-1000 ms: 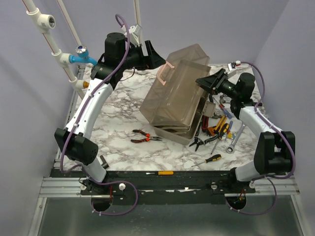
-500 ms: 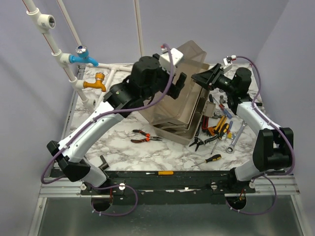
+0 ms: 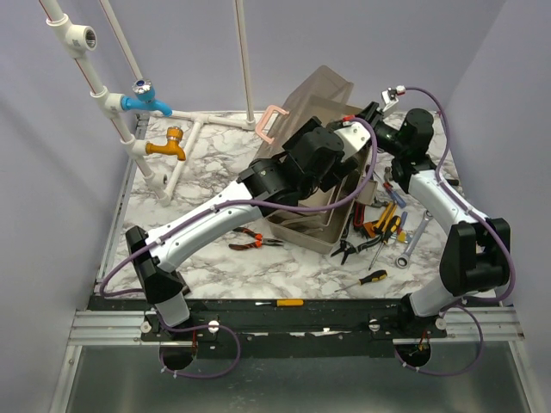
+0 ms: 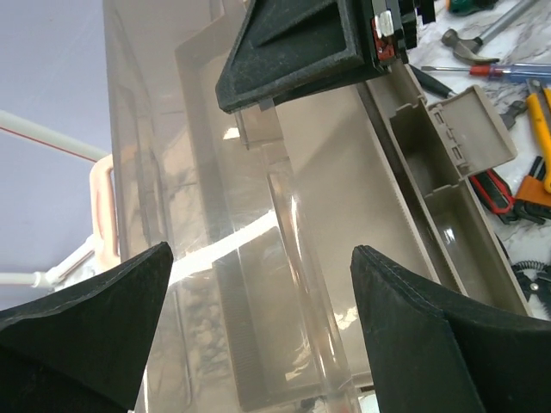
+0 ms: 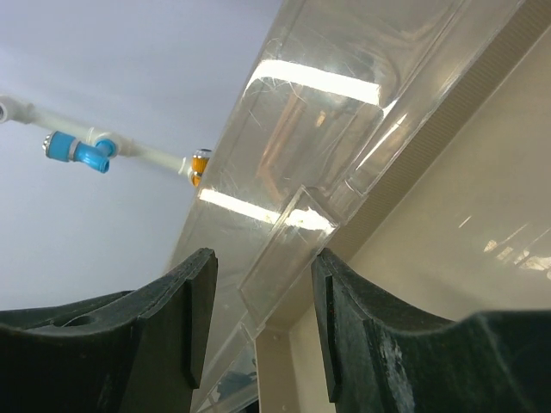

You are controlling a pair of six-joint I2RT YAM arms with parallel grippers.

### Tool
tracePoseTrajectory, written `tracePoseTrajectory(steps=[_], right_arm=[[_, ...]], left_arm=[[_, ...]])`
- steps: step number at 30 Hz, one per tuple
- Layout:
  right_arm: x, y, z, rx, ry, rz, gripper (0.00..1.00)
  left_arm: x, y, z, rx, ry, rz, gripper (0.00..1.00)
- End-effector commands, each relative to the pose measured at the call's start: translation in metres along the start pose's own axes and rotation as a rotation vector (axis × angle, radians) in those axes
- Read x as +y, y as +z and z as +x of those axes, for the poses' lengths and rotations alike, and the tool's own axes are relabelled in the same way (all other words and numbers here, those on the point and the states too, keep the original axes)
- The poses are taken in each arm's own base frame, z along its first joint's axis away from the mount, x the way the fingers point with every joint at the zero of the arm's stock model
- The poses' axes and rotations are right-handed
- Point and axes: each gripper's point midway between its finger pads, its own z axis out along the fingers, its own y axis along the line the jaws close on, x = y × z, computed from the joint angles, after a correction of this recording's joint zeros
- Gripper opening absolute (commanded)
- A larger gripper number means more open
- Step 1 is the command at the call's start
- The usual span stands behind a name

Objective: Pack the tool kit

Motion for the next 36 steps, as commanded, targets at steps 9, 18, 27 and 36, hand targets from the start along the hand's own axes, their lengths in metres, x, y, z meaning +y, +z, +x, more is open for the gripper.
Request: tracePoseTrajectory(steps=[9, 18, 27, 36], right_arm=[[0.025, 0.009, -0.009, 0.003, -0.035, -0.053, 0.54], [0.029, 0.01, -0.012, -0.001, -0.044, -0.045, 0.62], [0.008, 0.004, -0.019, -0.053, -0.036, 0.079, 0.83], [-0.037, -0.028, -0.047, -0.185, -0.104, 0.373, 0.9]], left_arm=[[0.007, 0.014, 0.029, 0.14, 0.117, -0.156, 0.83], [0.019, 0.016, 0.037, 0.178, 0.167, -0.254, 0.71], [0.032, 0.011, 0.038, 0.148, 0.14, -0.301, 0.36], [0.04, 0.006, 0.042, 0.138, 0.123, -0.329, 0.32]])
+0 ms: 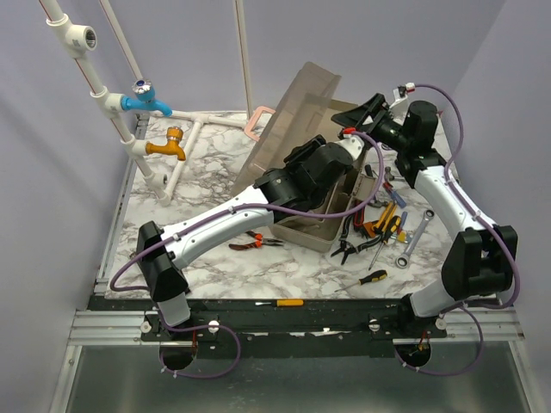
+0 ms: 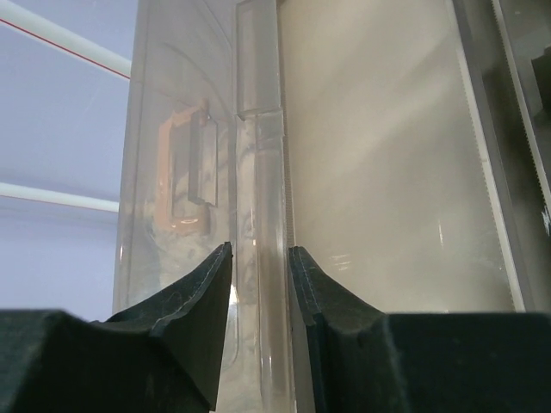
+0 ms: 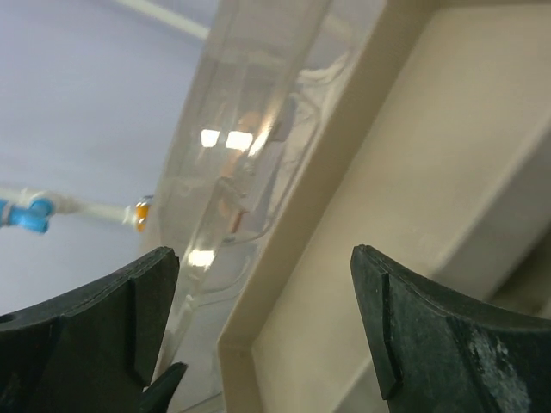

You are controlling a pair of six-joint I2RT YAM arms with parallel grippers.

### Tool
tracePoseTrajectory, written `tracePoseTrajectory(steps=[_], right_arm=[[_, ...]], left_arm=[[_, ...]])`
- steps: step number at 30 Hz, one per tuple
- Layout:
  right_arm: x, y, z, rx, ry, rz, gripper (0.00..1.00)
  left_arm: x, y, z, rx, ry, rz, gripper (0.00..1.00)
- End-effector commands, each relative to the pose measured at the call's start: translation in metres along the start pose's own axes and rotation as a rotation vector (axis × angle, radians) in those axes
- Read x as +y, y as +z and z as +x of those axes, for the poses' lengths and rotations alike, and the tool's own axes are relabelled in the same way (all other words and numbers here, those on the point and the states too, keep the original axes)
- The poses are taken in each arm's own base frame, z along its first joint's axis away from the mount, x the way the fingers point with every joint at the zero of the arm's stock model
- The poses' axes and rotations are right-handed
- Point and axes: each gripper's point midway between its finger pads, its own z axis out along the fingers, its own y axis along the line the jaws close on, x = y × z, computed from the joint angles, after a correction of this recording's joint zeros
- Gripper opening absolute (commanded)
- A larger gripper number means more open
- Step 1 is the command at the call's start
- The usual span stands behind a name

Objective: Pack the tool kit

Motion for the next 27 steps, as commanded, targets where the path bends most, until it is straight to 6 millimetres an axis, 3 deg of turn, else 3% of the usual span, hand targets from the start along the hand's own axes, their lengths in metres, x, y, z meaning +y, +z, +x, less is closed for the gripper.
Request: tracePoseTrajectory(steps=[1, 5, 9, 14, 21, 27], right_arm=[[-0.035, -0.026, -0.031, -0.144, -0.105, 0.27, 0.9], [-0.072, -0.056, -0.05, -0.253, -0.183, 0.509, 0.9], [-0.107, -0.068, -0.057, -0.278, -0.231, 0.667, 0.87], [-0.159, -0.065, -0.049, -0.213, -0.222, 0.816, 0.84], [-0.209, -0.053, -0.031, -0.132, -0.187, 0.904, 0.78], [-0.237, -0.046, -0.019, -0.087, -0.158, 0.945, 0.54]], left_arm=[[0.017, -0.007, 0.005, -0.004, -0.028, -0.039, 0.31], [0.02, -0.009, 0.002, -0.019, -0.039, -0.038, 0.3], [0.021, -0.01, -0.001, -0.027, -0.042, -0.038, 0.3], [0.024, -0.011, -0.001, -0.029, -0.044, -0.042, 0.29], [0.028, -0.012, 0.001, -0.035, -0.087, -0.023, 0.29], [0.046, -0.007, 0.02, -0.007, -0.148, -0.035, 0.29]])
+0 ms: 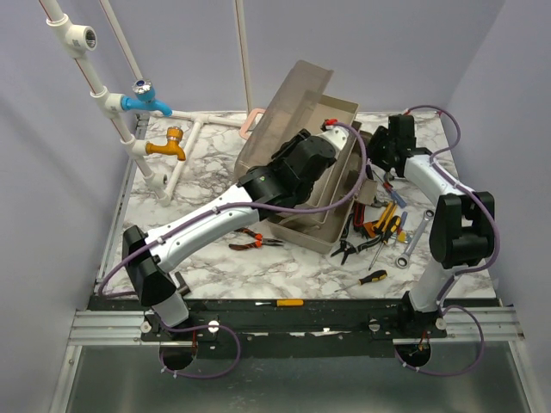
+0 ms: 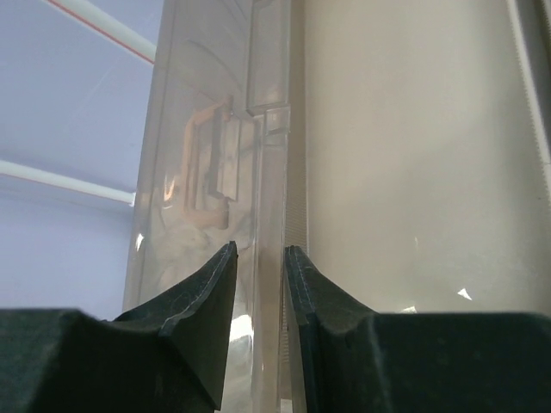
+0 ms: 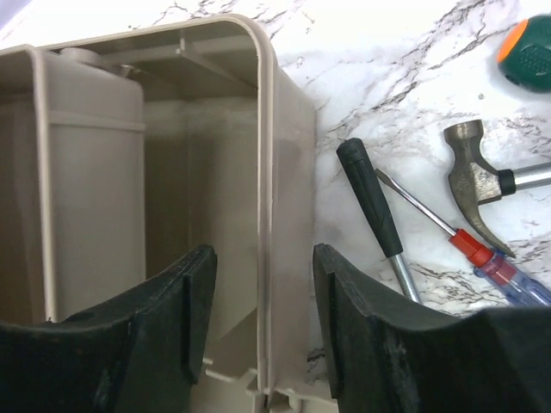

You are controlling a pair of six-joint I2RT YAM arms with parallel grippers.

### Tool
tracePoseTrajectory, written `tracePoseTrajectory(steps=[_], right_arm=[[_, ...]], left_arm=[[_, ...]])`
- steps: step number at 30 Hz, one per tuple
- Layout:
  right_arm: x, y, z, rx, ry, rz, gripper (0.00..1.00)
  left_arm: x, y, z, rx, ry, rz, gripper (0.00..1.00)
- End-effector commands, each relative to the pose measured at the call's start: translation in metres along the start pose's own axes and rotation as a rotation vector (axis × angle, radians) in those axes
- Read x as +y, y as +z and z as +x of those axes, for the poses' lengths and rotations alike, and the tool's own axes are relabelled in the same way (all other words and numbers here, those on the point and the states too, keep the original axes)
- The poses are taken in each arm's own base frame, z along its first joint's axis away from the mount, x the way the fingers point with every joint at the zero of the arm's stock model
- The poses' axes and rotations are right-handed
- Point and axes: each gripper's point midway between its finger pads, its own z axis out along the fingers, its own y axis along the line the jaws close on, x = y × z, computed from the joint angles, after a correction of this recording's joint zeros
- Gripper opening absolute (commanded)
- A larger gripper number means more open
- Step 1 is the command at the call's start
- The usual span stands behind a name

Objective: Pack the tool kit

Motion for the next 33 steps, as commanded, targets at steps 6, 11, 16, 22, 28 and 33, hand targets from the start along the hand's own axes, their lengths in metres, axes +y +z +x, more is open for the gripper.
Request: tracePoseTrajectory(steps=[6, 11, 16, 22, 28, 33], right_arm=[[-0.013, 0.018, -0.002, 0.0, -0.001, 0.075, 0.18], [-0.021, 0.025, 0.005, 0.021, 0.006, 0.096, 0.01], [-0.027, 0.027, 0.008, 0.036, 0.026, 0.09, 0.01], [-0.035, 0.026, 0.004, 0.036, 0.044, 0.08, 0.01], [-0.031, 0.023, 0.002, 0.036, 0.047, 0.061, 0.01], [-0.031, 0.025, 0.002, 0.033, 0.054, 0.057, 0.01]], left_arm=[[0.053, 0.007, 0.041, 0.051, -0.184, -0.009, 0.27], [0.068, 0.017, 0.071, 0.1, -0.266, 0.004, 0.14], [0.071, 0.026, 0.093, 0.165, -0.277, -0.01, 0.0], [0.07, 0.031, 0.098, 0.167, -0.295, -0.008, 0.0], [0.066, 0.047, 0.122, 0.205, -0.328, 0.012, 0.0], [0.061, 0.065, 0.153, 0.262, -0.387, 0.036, 0.0]])
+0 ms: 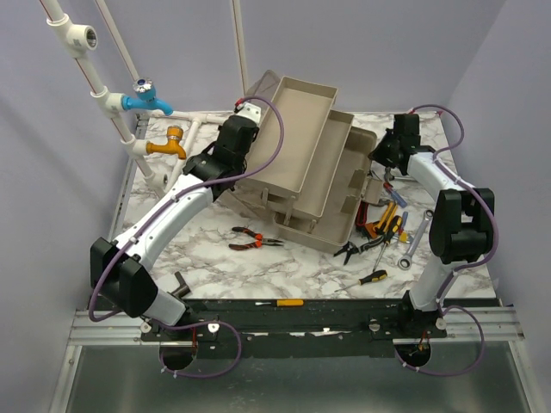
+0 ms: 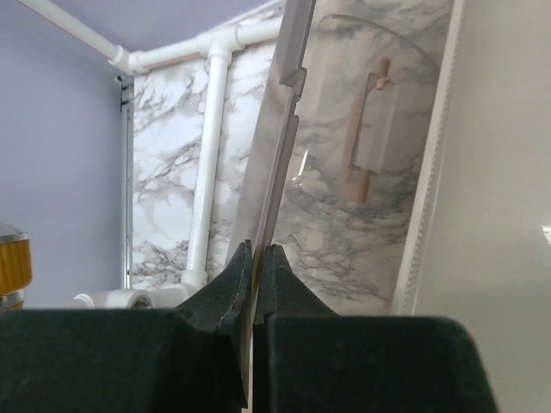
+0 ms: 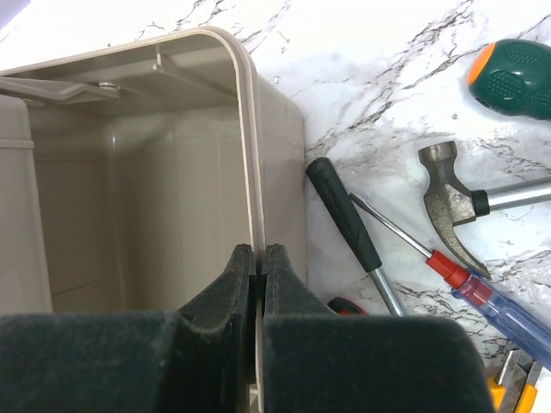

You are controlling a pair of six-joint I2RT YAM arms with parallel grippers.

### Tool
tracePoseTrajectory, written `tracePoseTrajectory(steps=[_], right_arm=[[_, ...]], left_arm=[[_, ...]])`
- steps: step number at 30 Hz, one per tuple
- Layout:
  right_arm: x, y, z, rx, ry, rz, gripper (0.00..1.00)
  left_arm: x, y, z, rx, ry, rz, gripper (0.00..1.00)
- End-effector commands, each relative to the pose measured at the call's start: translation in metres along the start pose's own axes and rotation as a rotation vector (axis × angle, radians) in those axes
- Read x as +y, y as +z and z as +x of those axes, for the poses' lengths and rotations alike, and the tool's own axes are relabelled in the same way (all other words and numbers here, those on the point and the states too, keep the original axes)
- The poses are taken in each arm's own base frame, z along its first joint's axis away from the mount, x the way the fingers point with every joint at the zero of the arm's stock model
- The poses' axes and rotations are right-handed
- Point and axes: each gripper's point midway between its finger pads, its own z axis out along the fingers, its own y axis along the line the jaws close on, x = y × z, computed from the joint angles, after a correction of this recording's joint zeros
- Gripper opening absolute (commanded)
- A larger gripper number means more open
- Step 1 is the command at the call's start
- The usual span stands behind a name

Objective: Pack the tool kit

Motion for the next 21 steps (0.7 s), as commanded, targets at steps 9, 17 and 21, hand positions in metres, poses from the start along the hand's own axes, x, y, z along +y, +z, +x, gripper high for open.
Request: tracePoseTrajectory(steps=[9, 17, 21], right_arm=[[-0.006, 0.012, 0.01, 0.036, 0.052, -0.007, 0.01], [0.0, 0.007, 0.01, 0.029, 0.084, -0.038, 0.01], [-0.008, -0.001, 0.006, -0.013, 0.102, -0.005, 0.01]], left_arm=[[-0.012, 0.056, 0.061, 0.152, -0.106, 0.136, 0.0], [-0.022, 0.073, 0.081, 0.22, -0.115, 0.191, 0.0], [-0.031, 0.07, 0.083, 0.225, -0.134, 0.238, 0.0]])
